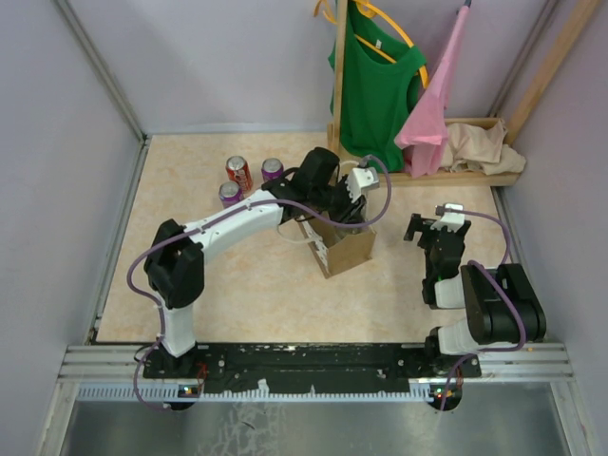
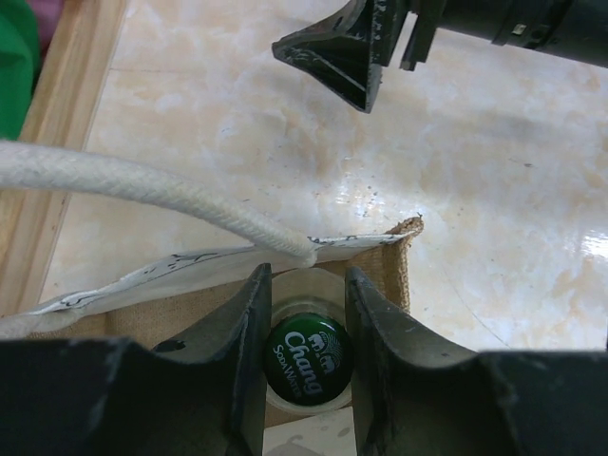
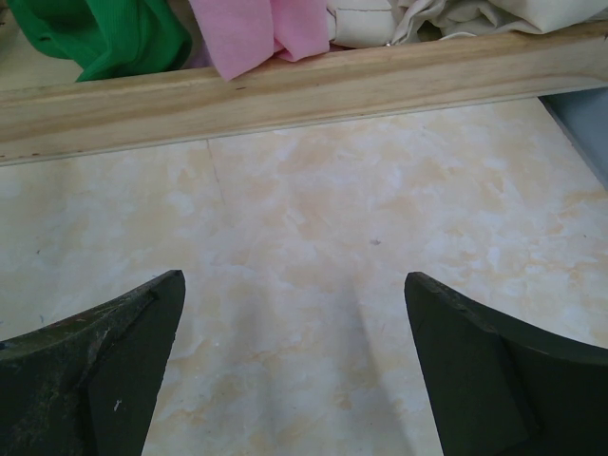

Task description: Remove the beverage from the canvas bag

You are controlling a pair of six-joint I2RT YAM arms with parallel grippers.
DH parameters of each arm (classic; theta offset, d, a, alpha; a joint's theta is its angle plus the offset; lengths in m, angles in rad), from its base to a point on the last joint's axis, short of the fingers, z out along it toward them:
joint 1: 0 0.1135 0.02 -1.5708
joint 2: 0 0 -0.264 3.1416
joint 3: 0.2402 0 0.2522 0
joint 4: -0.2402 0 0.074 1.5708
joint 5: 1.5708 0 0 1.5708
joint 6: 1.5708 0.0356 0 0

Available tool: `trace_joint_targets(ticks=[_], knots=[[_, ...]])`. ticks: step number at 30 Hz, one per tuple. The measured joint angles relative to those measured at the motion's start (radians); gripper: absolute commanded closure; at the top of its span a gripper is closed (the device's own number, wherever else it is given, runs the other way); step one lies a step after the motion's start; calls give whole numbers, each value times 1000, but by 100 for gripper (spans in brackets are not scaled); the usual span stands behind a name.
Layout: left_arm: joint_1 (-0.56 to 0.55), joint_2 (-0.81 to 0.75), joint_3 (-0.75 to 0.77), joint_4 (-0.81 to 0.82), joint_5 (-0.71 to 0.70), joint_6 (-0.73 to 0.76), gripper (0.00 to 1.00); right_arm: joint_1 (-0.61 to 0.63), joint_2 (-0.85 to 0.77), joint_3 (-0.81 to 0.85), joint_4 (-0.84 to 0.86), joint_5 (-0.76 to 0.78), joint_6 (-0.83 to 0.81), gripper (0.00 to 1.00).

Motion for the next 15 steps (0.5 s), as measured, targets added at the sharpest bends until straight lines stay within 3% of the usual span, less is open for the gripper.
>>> trace_joint_targets(ticks=[15], knots=[[7,-10,0,56,134,-40,100,0,0,0,0,0,0,1]])
